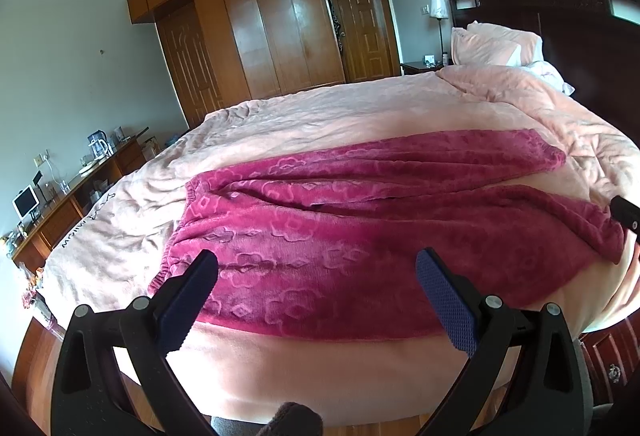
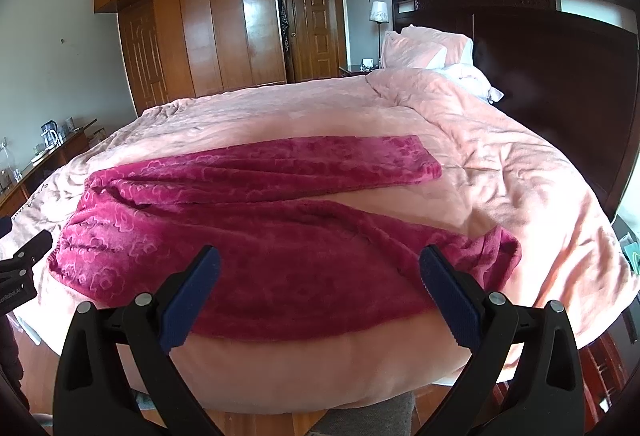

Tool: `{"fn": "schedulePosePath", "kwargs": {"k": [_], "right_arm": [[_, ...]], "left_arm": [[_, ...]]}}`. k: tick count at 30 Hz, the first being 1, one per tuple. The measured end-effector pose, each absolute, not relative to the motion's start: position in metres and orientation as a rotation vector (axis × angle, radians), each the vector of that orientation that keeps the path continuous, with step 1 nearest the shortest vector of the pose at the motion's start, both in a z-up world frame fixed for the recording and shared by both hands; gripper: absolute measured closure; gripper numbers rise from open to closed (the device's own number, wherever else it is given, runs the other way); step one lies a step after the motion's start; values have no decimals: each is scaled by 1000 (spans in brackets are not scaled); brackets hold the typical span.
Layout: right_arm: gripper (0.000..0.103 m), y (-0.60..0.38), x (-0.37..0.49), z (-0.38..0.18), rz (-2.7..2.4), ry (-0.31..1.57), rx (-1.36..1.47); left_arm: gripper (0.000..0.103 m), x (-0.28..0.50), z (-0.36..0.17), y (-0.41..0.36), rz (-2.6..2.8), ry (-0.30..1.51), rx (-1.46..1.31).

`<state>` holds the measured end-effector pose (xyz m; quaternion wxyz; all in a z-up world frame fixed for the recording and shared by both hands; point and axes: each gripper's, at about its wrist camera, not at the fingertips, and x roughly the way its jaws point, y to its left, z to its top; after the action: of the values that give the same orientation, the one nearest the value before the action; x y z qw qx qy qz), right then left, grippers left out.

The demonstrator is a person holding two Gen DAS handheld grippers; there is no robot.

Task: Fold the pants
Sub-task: 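Move both grippers toward the magenta fleece blanket on the bed, then grasp the blanket's folded edge with the right gripper and lift it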

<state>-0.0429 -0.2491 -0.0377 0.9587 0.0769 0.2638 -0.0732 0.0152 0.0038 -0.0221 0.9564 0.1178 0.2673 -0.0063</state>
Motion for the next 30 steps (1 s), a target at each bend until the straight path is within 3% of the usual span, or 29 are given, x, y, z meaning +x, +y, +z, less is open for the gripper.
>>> {"fn": "schedulePosePath", "kwargs": {"k": [15, 27, 30], "right_arm": [[2, -346, -26, -58, -274, 611, 184], [2, -436, -34, -136, -277, 772, 269], [6, -442, -32, -148, -239, 784, 328]], "left_arm": [[5, 71, -47, 2, -25, 668, 195], [5, 127, -94, -59, -113, 807, 259], [5, 144, -105, -74, -122, 843, 269]]}}
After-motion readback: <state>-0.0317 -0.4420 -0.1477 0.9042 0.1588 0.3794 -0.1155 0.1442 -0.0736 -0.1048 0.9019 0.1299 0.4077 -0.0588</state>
